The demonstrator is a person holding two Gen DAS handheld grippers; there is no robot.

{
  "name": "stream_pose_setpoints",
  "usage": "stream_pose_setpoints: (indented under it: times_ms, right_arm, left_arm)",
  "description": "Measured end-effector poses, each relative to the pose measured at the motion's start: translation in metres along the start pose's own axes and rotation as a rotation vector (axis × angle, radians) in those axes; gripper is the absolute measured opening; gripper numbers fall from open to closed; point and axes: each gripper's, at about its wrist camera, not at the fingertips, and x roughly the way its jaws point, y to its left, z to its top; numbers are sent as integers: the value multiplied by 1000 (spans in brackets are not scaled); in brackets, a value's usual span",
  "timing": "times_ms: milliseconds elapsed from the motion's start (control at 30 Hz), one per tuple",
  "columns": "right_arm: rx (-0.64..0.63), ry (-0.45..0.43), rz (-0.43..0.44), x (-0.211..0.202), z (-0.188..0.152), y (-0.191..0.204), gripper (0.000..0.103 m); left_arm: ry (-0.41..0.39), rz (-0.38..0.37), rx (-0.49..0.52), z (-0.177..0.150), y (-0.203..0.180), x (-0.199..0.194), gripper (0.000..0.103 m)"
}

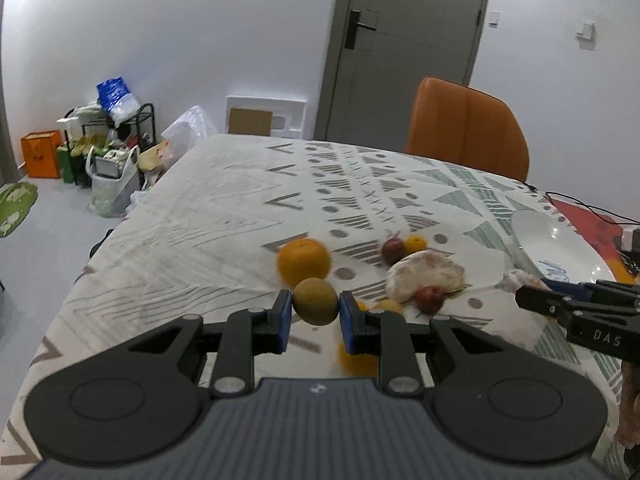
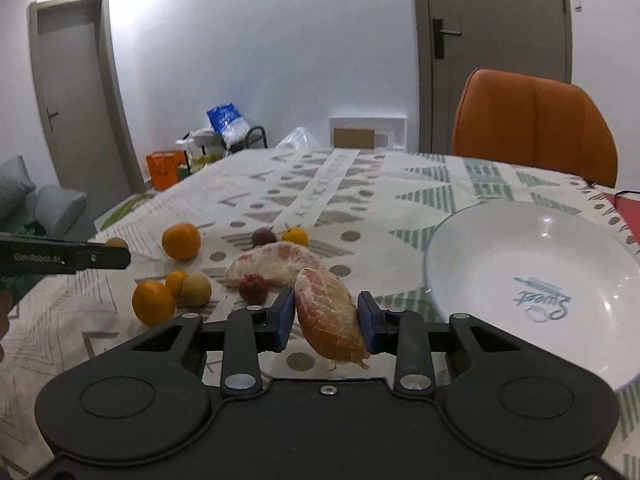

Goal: Organize fruits
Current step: 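Carry the yellow-green fruit with the left tool while the right tool carries the pomelo segment to the white plate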

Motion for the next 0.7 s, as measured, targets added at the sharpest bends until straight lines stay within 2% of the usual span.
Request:
stream_pose_setpoints:
  times_ms: [233, 700]
  right_arm:
    - [24, -52, -2, -18, 6, -17, 32]
    - [69, -96, -42, -34, 4, -50, 32]
  left_arm:
    - [-16, -12, 34, 7, -25, 2, 24]
    - [-36, -45, 94, 18, -64, 10, 24]
